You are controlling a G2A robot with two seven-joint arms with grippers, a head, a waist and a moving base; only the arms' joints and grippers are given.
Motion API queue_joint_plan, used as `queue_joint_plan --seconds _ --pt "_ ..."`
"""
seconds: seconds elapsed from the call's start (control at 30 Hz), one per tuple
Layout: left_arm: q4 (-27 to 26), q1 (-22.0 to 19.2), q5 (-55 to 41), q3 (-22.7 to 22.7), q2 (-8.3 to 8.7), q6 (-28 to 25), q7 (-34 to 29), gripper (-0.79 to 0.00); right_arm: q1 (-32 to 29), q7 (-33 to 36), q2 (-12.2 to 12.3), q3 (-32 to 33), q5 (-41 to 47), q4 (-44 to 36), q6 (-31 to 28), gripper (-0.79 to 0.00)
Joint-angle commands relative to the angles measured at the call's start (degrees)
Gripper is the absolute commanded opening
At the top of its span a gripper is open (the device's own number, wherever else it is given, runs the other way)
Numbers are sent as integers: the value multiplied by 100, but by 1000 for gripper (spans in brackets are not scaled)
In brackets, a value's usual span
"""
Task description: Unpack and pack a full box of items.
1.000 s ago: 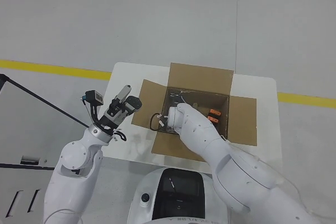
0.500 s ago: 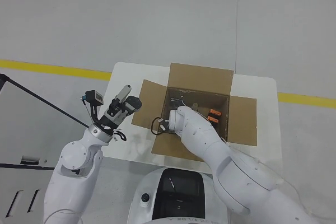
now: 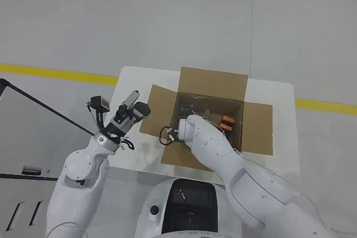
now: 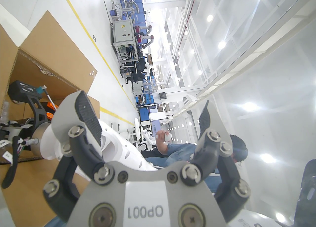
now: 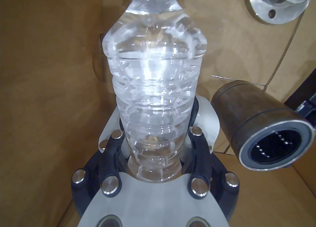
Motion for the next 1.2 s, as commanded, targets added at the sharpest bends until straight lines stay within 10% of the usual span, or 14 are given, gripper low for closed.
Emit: queue_joint_plan --seconds 0.0,0.27,0.6,0.7,0.97,1.17 --pt "0 0 0 0 0 0 0 0 10 13 3 3 -34 4 23 0" --pt "0 0 0 0 0 0 0 0 77 87 15 35 -133 41 6 -3" --pt "0 0 0 0 0 0 0 0 71 33 11 117 -130 131 -82 -212" --pt "0 0 0 0 0 0 0 0 54 -26 11 150 -109 154 -119 -403" --pt "0 0 0 0 0 0 0 0 -36 -158 6 193 -127 218 -232 -302" --pt "0 0 0 0 0 0 0 0 -44 -121 -8 214 -156 235 -224 -406"
